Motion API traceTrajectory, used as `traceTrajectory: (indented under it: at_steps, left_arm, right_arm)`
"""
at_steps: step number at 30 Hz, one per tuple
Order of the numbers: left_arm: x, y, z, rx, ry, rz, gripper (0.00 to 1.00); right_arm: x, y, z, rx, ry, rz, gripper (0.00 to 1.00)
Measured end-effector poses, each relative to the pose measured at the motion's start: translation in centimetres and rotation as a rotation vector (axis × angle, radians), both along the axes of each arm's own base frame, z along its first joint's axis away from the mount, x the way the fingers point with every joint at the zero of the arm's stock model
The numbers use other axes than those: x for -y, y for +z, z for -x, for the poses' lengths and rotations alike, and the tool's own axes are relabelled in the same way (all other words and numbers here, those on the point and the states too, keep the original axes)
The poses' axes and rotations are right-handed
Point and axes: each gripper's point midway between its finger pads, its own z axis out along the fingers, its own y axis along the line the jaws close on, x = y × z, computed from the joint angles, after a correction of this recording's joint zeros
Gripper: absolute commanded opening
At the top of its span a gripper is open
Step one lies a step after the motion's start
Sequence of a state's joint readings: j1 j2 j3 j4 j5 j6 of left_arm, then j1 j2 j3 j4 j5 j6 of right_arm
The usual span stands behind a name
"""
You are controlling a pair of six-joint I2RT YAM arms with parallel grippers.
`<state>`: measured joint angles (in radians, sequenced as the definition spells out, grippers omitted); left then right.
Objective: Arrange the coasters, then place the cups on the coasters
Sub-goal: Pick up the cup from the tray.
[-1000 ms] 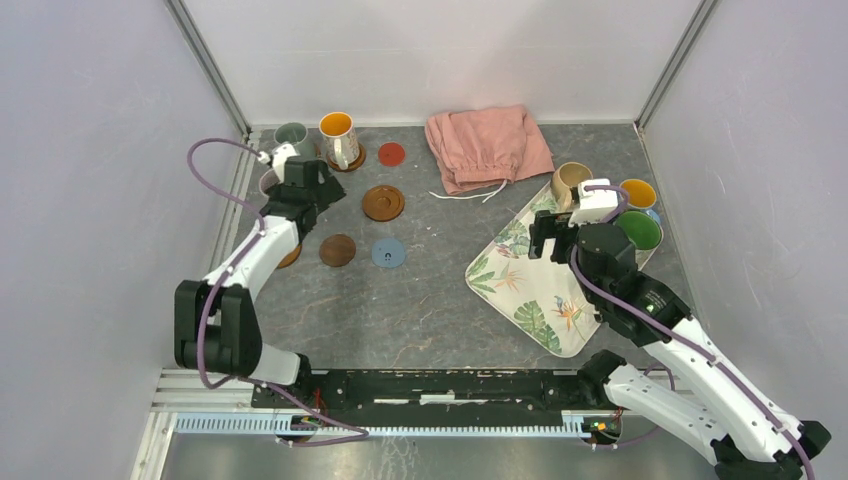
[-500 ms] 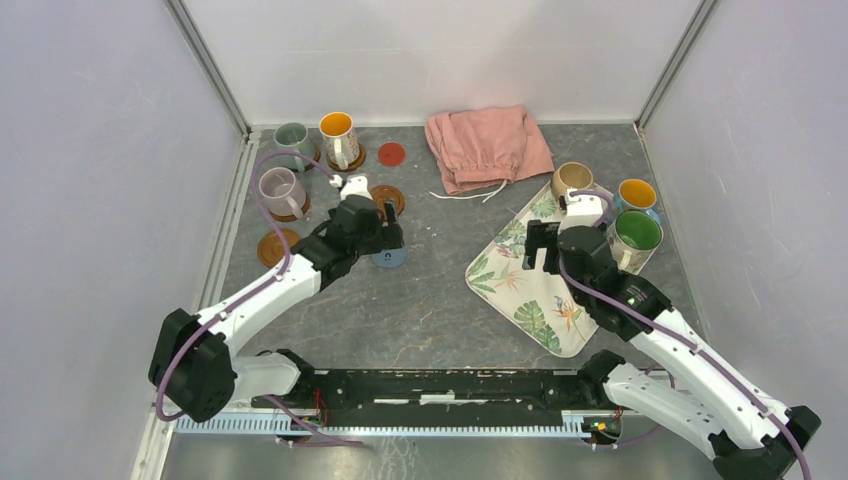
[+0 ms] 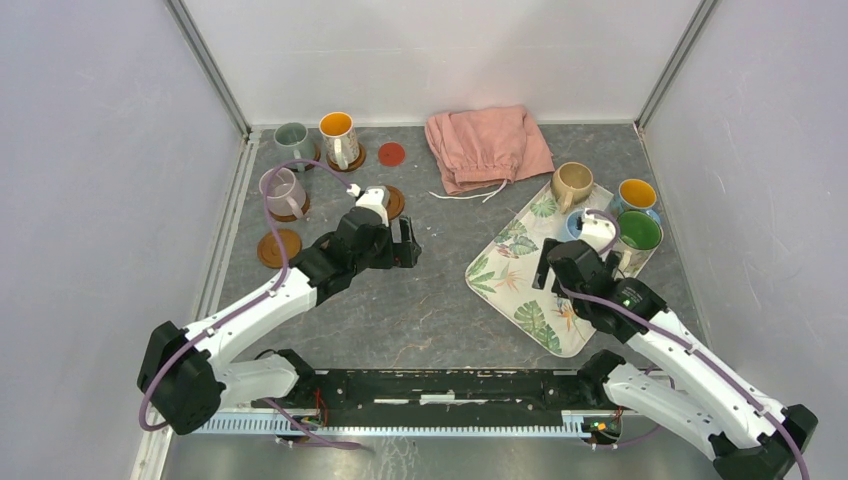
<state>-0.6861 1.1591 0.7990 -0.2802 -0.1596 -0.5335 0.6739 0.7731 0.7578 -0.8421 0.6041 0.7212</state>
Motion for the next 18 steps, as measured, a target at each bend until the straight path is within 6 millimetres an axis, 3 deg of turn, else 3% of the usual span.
traceTrajectory:
  at_steps: [12, 18]
  left_arm:
    - [0.3, 0.9, 0.3, 0.028, -0.048, 0.009, 1.00]
    - [0.3, 0.9, 0.3, 0.029, -0.050, 0.005, 1.00]
  right_arm:
    - [4.8, -3.6, 2.5, -0.111, -0.254, -0.023, 0.98]
    - [6.1, -4.5, 3.3, -0.147, -0.316, -0.026, 0.98]
